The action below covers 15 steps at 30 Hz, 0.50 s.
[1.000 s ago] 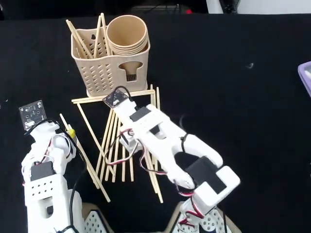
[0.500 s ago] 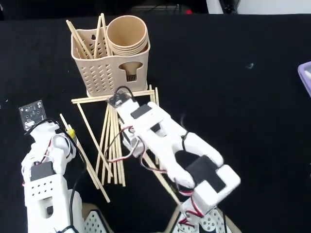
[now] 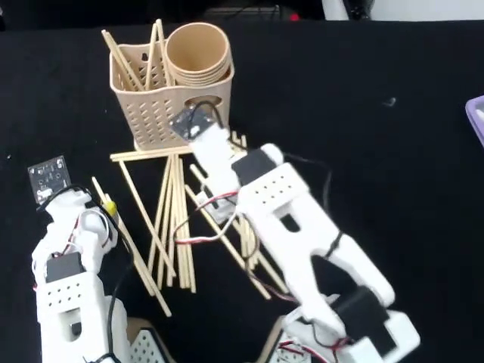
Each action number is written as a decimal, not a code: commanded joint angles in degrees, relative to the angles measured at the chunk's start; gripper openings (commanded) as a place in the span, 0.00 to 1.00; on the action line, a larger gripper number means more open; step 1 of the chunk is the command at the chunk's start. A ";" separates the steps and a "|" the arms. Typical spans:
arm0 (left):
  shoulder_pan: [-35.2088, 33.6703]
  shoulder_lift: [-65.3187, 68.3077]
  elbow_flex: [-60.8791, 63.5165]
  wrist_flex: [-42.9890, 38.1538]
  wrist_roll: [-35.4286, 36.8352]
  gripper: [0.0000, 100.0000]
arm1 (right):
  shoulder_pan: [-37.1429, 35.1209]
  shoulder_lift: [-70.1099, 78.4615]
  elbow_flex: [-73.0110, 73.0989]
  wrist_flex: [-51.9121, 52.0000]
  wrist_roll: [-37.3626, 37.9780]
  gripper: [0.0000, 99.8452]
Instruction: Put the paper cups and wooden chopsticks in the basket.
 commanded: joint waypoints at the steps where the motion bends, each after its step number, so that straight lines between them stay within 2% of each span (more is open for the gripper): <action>1: -0.40 -0.70 -0.48 -0.88 0.53 0.20 | -0.97 4.88 0.66 -6.86 0.26 0.01; 5: -0.40 -0.70 -0.48 -0.88 0.53 0.20 | 2.99 11.82 -1.10 -9.85 -0.26 0.01; 9: -0.40 -0.70 -0.48 -0.88 0.53 0.20 | 8.79 13.58 -3.38 -10.11 -6.15 0.01; 15: -0.40 -0.70 -0.57 -0.88 0.53 0.20 | 10.02 11.74 -3.56 -10.11 -8.62 0.02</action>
